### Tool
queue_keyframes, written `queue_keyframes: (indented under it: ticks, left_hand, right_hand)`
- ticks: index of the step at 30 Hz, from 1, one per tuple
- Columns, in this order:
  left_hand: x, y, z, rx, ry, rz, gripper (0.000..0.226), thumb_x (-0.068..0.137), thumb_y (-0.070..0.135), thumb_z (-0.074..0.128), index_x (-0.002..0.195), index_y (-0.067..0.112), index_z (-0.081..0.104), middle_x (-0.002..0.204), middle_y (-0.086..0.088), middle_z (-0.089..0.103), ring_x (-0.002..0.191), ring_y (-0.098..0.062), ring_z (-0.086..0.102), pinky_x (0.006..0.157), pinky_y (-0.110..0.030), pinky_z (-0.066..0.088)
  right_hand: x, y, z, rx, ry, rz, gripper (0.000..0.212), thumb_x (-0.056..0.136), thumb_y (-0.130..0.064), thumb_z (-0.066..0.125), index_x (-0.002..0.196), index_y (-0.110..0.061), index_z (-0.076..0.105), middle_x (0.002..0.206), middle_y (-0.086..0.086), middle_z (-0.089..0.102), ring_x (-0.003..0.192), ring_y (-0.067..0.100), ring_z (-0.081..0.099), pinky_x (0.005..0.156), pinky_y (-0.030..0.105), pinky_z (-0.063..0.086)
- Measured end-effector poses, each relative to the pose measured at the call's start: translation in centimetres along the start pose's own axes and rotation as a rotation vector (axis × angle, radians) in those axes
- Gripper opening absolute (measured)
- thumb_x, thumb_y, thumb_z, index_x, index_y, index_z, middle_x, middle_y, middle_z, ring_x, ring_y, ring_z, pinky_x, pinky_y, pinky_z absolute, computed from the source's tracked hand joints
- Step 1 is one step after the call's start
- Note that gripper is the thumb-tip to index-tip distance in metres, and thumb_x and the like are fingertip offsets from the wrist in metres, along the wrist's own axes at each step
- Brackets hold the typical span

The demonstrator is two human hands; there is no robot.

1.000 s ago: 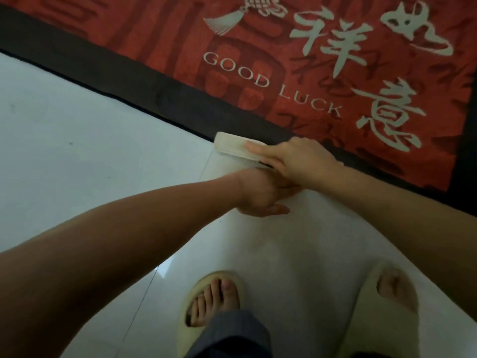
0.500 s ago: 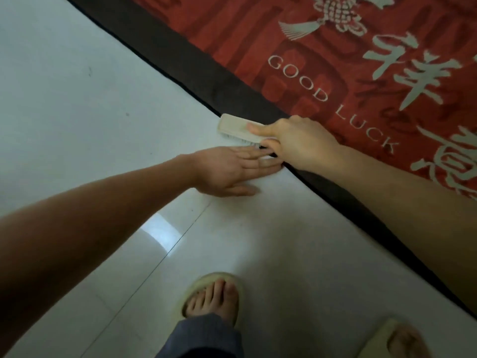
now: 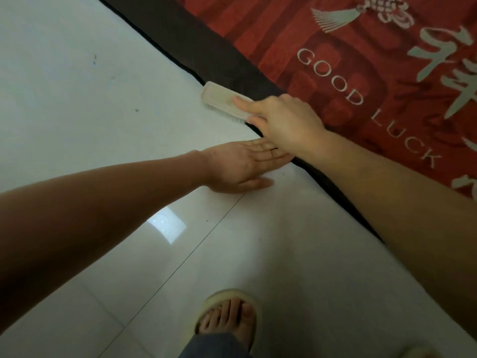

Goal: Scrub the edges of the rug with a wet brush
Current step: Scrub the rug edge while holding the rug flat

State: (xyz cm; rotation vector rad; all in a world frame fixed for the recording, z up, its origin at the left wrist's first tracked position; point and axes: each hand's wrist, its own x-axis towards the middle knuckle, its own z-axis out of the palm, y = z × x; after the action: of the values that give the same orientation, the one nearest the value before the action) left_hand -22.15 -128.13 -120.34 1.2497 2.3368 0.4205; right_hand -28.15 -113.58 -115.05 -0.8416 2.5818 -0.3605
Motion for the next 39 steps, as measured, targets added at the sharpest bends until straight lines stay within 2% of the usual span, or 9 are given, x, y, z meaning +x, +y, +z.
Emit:
queue_keyframes:
  ticks: [6,8,12,17,20,23,28,34,39]
  left_hand:
    - [0.1,-0.8,0.3,0.04,-0.003,0.039,0.066,0.103,0.043,0.024,0.157,0.008,0.008,0.164,-0.01,0.006,0.152,-0.019,-0.002,0.123,-0.034,0.002]
    - [0.3,0.0,0.7,0.05,0.036,0.015,0.065,0.103,0.043,0.026,0.156,0.007,0.011,0.163,-0.012,0.01,0.152,-0.022,0.0,0.123,-0.035,0.001]
    - [-0.1,-0.4,0.2,0.007,0.049,0.03,0.062,0.103,0.038,0.034,0.155,0.009,0.016,0.161,-0.011,0.019,0.149,-0.018,0.009,0.121,-0.025,-0.004]
    - [0.3,-0.5,-0.4,0.018,-0.031,0.038,0.066,0.103,0.043,0.025,0.156,0.009,0.008,0.164,-0.01,0.006,0.151,-0.02,-0.002,0.123,-0.034,0.0]
    - [0.4,0.3,-0.8,0.012,-0.057,0.008,0.066,0.102,0.045,0.024,0.156,0.009,0.013,0.163,-0.01,0.014,0.151,-0.02,0.005,0.123,-0.033,0.001]
    - [0.1,0.0,-1.5,0.043,-0.128,-0.027,0.063,0.105,0.044,0.023,0.156,0.013,0.005,0.164,-0.005,0.004,0.151,-0.014,-0.003,0.121,-0.026,-0.006]
    - [0.4,0.1,-1.6,0.044,-0.117,-0.002,0.063,0.106,0.04,0.025,0.157,0.012,0.001,0.164,-0.005,-0.005,0.15,-0.013,-0.012,0.12,-0.025,-0.011]
    - [0.5,-0.2,-2.9,0.057,-0.22,-0.015,0.061,0.106,0.037,0.025,0.156,0.017,-0.004,0.164,0.0,-0.007,0.143,-0.001,-0.016,0.119,-0.021,-0.013]
    - [0.4,0.1,-2.0,0.046,-0.169,0.007,0.065,0.105,0.037,0.028,0.156,0.015,-0.005,0.163,-0.002,-0.012,0.149,-0.012,-0.015,0.121,-0.028,-0.009]
  right_hand:
    - [-5.7,3.5,-1.2,-0.098,-0.083,0.014,0.044,0.101,-0.037,0.039,0.142,-0.051,0.031,0.103,0.015,0.067,0.093,0.036,0.06,0.075,0.041,0.043]
    - [-4.0,1.7,-1.2,-0.1,-0.076,0.04,0.044,0.102,-0.037,0.038,0.143,-0.051,0.03,0.11,0.014,0.065,0.1,0.036,0.058,0.08,0.041,0.043]
    - [2.0,-2.0,-0.7,-0.109,-0.017,-0.04,0.044,0.104,-0.032,0.037,0.146,-0.044,0.031,0.118,0.011,0.061,0.108,0.033,0.055,0.082,0.043,0.043]
    - [-5.4,2.1,-1.0,-0.089,-0.035,0.066,0.045,0.102,-0.034,0.04,0.143,-0.049,0.033,0.106,0.013,0.066,0.096,0.036,0.059,0.077,0.042,0.044]
    - [-0.8,-0.9,-0.2,-0.114,-0.033,0.06,0.045,0.103,-0.031,0.038,0.146,-0.044,0.033,0.113,0.011,0.061,0.103,0.034,0.056,0.073,0.039,0.039]
    - [2.4,-2.3,-0.9,-0.135,0.015,-0.011,0.044,0.105,-0.027,0.036,0.147,-0.038,0.034,0.117,0.011,0.06,0.104,0.034,0.056,0.077,0.042,0.042]
    - [-5.1,1.7,-1.6,-0.152,0.029,0.172,0.045,0.103,-0.03,0.041,0.145,-0.042,0.035,0.111,0.016,0.064,0.1,0.04,0.058,0.08,0.044,0.045]
    - [3.0,-1.5,-0.9,-0.069,0.103,0.068,0.042,0.104,-0.021,0.038,0.145,-0.032,0.04,0.114,0.015,0.061,0.1,0.037,0.058,0.079,0.044,0.046]
    - [-6.6,3.5,-0.3,-0.096,0.139,0.182,0.043,0.103,-0.03,0.042,0.145,-0.038,0.038,0.097,0.021,0.068,0.086,0.043,0.061,0.073,0.046,0.047]
